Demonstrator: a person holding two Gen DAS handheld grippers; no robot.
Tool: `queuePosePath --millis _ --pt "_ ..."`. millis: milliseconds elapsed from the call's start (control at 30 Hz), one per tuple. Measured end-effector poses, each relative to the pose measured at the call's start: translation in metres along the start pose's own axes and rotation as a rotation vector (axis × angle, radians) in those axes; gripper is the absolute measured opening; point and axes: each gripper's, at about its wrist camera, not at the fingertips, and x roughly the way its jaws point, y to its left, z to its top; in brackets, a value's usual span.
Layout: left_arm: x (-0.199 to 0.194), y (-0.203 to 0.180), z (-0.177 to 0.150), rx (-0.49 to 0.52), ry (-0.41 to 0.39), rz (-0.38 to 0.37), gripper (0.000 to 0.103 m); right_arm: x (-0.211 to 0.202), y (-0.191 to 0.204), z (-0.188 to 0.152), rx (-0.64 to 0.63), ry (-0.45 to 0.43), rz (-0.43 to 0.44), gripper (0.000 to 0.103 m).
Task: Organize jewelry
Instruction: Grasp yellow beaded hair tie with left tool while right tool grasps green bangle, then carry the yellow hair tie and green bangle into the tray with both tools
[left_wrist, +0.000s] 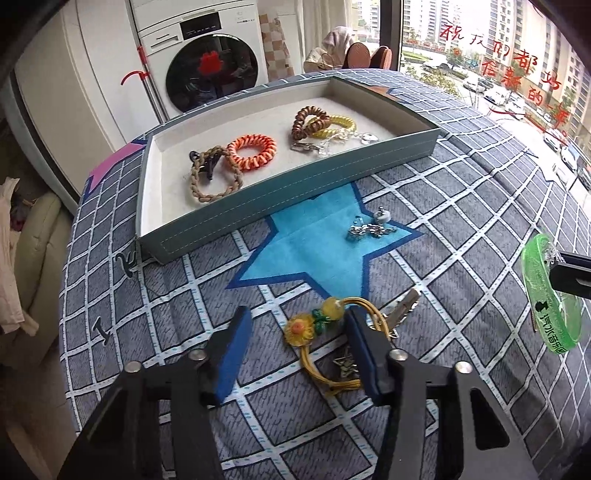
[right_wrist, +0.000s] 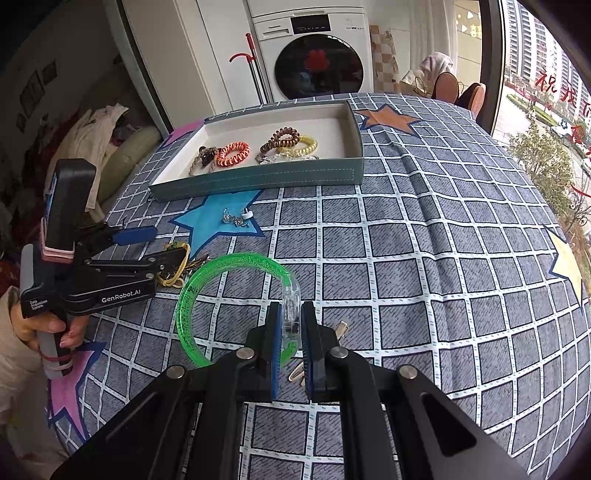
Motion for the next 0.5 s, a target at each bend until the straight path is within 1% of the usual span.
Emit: queuePosePath --millis 33,100,167,233,267,367,500 --pt "-0.001 -0.003 0.000 0.012 0.001 -0.021 0.041 -0.001 -0.001 0.000 0.003 -0.001 -0.001 0.011" --pt "-0.003 -0.008 -0.002 0.028 0.001 -0.023 0.032 -0.002 -0.004 0.000 0.012 -0.003 -0.004 0.011" --pt "-0.004 -0.006 -0.004 0.000 -0.002 -0.037 0.032 -0.002 -0.006 0.000 0.024 -0.003 -0.001 0.011" --pt "-0.008 0.004 -0.007 -0.076 -0.007 -0.082 0.032 -0.003 -0.008 0.000 0.031 -0.003 -0.003 0.011" --pt "-0.011 0.009 -0.009 -0.109 -0.013 -0.091 0.032 -0.004 -0.009 0.001 0.031 -0.004 -0.005 0.011" --pt "-0.021 0.019 -0.012 -0.168 -0.037 -0.086 0.032 -0.004 -0.009 0.003 0.030 -0.003 -0.007 0.011" --pt "-0.038 0.026 -0.010 -0.196 -0.088 -0.076 0.032 -0.004 -0.009 0.009 0.035 0.000 0.000 0.011"
